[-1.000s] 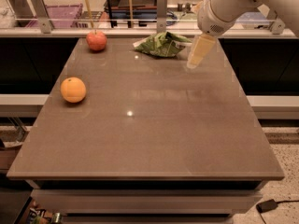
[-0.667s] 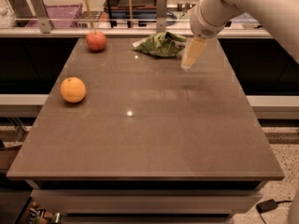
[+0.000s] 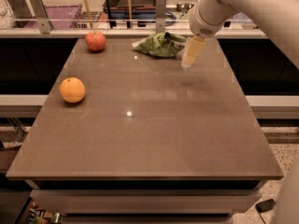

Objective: Move green jalapeno chip bag near orange

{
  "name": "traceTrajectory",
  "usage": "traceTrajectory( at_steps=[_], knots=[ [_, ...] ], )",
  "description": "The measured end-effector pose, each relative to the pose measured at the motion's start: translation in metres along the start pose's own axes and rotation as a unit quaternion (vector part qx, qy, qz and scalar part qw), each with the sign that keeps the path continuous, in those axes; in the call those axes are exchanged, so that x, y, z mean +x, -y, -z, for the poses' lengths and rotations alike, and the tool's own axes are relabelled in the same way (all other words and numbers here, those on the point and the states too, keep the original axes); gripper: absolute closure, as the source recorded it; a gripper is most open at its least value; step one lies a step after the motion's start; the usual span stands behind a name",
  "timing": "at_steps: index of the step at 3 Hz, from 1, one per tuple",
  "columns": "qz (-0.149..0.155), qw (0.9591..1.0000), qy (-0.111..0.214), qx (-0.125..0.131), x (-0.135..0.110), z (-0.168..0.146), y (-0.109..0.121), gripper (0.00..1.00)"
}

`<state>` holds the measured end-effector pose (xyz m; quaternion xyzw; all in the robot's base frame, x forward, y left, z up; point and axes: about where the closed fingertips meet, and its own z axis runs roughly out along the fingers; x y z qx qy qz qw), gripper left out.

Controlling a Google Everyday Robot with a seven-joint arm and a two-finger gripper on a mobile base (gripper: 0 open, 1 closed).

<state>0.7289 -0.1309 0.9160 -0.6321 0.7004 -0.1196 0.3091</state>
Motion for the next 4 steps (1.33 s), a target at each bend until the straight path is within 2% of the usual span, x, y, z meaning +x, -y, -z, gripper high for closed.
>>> traceTrajectory(
  at_steps=[2,4],
  knots=[
    [-0.001,1.0000,0.007,0.001,-0.001,-0.040,0.030,0.00],
    [0.008,0.9986,0.049,-0.019,-0.024,-0.087,0.037,0.00]
  ],
)
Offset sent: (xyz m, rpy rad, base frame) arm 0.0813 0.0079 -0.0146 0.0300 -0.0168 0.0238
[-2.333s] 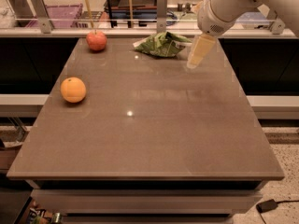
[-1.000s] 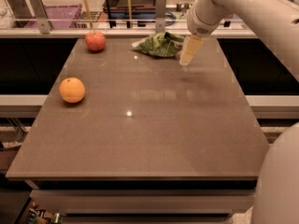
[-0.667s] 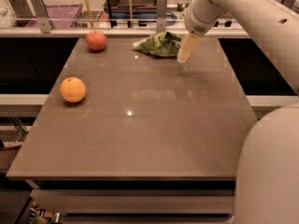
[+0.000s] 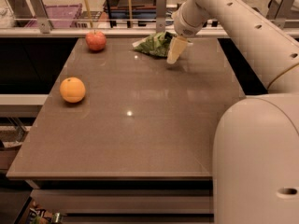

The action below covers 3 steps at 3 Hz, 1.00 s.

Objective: Move green jalapeno chip bag near orange

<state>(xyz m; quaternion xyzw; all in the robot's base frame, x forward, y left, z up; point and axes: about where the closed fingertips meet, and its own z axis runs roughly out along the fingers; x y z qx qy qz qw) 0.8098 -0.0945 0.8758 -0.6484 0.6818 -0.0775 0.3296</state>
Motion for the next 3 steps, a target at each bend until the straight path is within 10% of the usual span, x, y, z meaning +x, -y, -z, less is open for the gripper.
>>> traceTrajectory(
  at_steps=[3],
  knots=[
    [0.001,0.9994,0.022,-0.025,-0.0110,-0.0296,-0.0096,0.64]
  ],
)
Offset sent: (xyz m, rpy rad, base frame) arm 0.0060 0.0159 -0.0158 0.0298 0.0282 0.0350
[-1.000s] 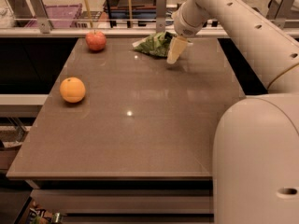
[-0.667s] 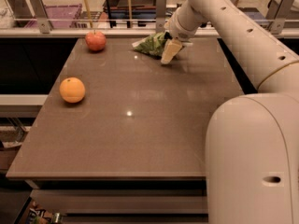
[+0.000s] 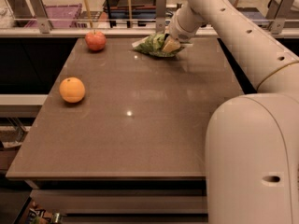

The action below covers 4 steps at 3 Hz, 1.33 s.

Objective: Move green jalapeno chip bag near orange

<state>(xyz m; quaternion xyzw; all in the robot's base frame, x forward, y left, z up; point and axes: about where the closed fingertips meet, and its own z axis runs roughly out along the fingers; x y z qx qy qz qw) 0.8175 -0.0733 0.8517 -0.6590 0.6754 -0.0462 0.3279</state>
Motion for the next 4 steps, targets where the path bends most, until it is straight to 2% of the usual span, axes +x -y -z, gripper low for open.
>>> traceTrajectory(
  at_steps=[1,2,3,4],
  knots=[
    [0.000,1.0000,0.000,-0.003,-0.001,-0.004,-0.002,0.88],
    [0.001,1.0000,0.000,-0.006,-0.001,-0.007,-0.004,1.00],
    [0.009,0.9999,0.000,-0.008,-0.006,-0.002,-0.005,1.00],
    [0.022,0.9997,0.007,0.001,-0.018,0.018,-0.008,1.00]
  ],
)
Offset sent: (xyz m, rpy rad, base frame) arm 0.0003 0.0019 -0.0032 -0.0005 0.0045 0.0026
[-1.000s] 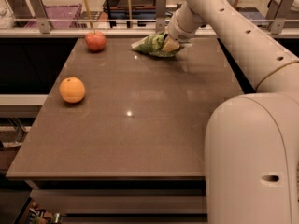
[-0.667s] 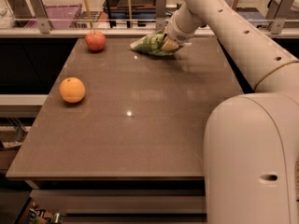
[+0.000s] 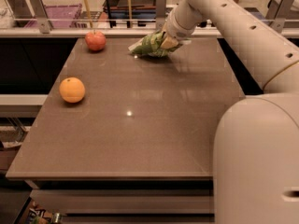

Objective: Move green jalapeno chip bag near orange

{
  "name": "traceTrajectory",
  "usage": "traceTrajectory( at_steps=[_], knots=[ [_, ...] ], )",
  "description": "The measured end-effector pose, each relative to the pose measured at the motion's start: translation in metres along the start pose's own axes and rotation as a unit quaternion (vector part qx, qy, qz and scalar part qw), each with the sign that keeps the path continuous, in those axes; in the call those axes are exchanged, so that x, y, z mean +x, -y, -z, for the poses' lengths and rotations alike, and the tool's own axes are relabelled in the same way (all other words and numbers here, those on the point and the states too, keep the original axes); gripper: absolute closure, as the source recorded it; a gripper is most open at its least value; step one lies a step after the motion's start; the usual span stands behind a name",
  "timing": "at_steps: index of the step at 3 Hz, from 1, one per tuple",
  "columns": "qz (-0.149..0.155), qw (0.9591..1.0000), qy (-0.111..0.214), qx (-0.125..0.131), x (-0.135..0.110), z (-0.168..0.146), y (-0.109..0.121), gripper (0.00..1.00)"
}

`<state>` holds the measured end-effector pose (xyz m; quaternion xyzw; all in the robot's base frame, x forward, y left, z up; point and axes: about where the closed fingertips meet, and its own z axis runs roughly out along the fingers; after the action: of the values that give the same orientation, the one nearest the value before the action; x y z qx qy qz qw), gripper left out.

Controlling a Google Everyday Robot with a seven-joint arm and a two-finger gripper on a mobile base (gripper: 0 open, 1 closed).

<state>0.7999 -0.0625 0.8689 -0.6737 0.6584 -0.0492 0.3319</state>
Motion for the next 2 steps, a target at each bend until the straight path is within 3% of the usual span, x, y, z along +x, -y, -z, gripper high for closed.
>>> traceTrajectory(
  at_steps=[2],
  knots=[
    [0.027,0.9996,0.001,0.011,-0.035,0.050,-0.022,1.00]
  ],
)
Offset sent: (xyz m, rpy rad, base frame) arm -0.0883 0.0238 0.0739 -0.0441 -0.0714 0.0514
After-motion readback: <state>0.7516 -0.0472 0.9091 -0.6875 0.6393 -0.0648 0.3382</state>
